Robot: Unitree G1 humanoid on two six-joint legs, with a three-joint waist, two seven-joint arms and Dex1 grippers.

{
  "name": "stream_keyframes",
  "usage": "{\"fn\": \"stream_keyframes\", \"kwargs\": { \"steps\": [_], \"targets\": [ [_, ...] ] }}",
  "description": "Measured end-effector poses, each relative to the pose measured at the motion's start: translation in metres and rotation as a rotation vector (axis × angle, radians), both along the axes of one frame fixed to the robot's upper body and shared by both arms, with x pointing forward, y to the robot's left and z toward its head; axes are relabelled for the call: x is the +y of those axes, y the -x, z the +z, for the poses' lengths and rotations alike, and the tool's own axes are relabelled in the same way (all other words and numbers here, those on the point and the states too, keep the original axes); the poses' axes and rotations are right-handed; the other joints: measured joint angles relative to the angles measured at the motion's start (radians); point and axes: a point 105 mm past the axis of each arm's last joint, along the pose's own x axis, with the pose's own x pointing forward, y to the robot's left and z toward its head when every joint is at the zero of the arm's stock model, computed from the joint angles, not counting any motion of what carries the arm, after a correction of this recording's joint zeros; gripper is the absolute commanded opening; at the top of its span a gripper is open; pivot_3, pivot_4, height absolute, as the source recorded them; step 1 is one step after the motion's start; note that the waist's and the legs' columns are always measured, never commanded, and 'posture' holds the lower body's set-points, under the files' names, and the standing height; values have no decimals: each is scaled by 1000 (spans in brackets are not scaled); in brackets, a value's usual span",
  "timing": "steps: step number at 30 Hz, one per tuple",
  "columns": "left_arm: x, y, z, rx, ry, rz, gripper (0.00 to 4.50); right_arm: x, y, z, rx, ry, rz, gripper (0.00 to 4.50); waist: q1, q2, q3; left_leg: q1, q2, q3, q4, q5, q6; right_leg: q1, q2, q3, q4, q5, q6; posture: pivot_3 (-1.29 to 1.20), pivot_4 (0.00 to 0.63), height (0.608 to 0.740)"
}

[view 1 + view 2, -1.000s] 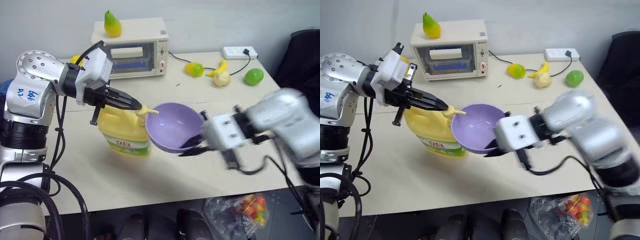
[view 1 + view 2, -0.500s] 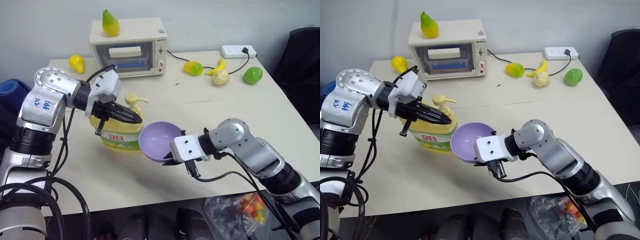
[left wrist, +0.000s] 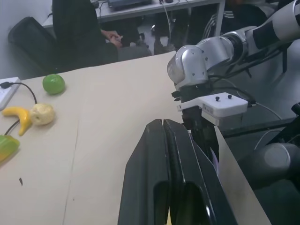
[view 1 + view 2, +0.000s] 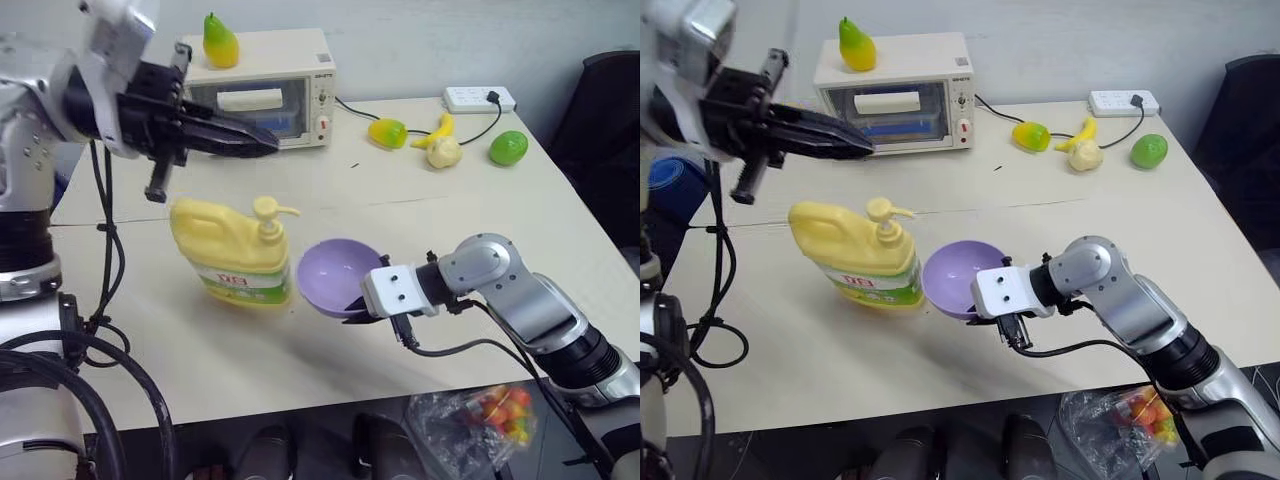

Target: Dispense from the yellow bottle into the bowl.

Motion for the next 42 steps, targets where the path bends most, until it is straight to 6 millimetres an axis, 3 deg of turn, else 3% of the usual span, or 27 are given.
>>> {"fn": "stream_keyframes", "kwargs": {
  "steps": [4, 9, 21, 42],
  "targets": [
    [12, -1, -5, -24, -48, 41, 50, 2, 1, 23, 1, -42, 29, 0, 0, 0, 0, 1, 0, 0, 0, 0, 0, 0, 0, 0, 0, 0, 0, 0, 150, 740],
    [23, -16, -30, 21, -83, 88, 50, 11, -1, 44, -24, -89, 55, 0, 0, 0, 0, 1, 0, 0, 0, 0, 0, 0, 0, 0, 0, 0, 0, 0, 150, 740],
    [12, -24, -50, 36, -108, 46, 50, 15, -16, 49, -45, -88, 33, 0, -5, 0, 1, 0, 0, 1, 0, 0, 0, -1, 0, 0, 0, 0, 0, 0, 150, 740],
    [8, -29, -58, 37, -131, 32, 50, 7, -11, 58, -47, -67, 43, 0, 0, 0, 1, 0, 0, 1, 0, 0, 0, 0, 0, 0, 0, 0, 0, 0, 150, 740]
  ]
}}
